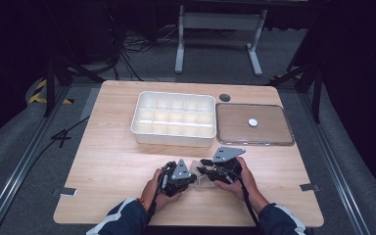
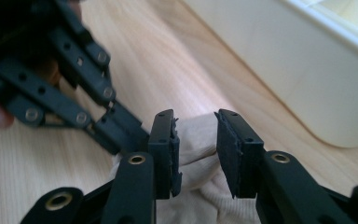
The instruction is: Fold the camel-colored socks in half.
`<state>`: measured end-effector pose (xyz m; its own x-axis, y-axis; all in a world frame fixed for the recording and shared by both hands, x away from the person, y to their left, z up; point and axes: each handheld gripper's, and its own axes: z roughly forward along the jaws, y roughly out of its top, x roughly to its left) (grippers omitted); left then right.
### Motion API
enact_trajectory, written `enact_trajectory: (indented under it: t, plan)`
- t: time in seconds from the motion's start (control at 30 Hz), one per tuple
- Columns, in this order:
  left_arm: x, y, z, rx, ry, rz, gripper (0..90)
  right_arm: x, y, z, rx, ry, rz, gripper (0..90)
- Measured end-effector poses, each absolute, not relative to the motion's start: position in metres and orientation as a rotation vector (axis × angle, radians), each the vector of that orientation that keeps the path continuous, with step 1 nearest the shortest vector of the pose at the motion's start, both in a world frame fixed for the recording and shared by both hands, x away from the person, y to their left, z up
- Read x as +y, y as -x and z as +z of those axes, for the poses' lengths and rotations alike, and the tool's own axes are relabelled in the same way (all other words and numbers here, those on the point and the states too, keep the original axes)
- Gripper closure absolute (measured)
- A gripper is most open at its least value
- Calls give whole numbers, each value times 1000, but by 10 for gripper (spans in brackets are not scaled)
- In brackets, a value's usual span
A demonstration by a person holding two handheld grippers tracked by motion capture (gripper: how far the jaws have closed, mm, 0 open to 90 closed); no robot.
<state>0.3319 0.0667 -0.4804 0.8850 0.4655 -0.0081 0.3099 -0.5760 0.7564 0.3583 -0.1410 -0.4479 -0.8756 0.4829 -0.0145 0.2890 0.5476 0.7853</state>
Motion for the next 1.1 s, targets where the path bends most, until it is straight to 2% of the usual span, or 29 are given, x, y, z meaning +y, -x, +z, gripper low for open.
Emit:
enact_trajectory:
  t: [0.17, 0.4, 0.43, 0.53, 0.63, 0.8, 1.03, 1.1]
  plan:
    - [67, -332, -480, 550, -2232, 245, 893, -147, -358, -455, 2603, -618, 1134, 684]
    - [67, -332, -480, 557, -2226, 245, 883, -158, -356, -462, 2626, -643, 1085, 614]
    - [68, -331, -480, 575, -2214, 244, 857, -158, -355, -464, 2626, -639, 1069, 597]
    - [71, -331, -477, 613, -2190, 227, 689, -159, -355, -465, 2599, -644, 1042, 510]
    - [77, -331, -472, 678, -2153, 234, 540, -161, -355, -470, 2592, -676, 1071, 471]
    - [77, -334, -476, 724, -2163, 200, 452, -166, -357, -473, 2588, -728, 1101, 424]
    - [72, -336, -481, 738, -2201, 201, 418, -165, -355, -471, 2554, -716, 1061, 345]
    - [72, -336, -481, 735, -2201, 195, 415, -166, -354, -467, 2548, -700, 1076, 392]
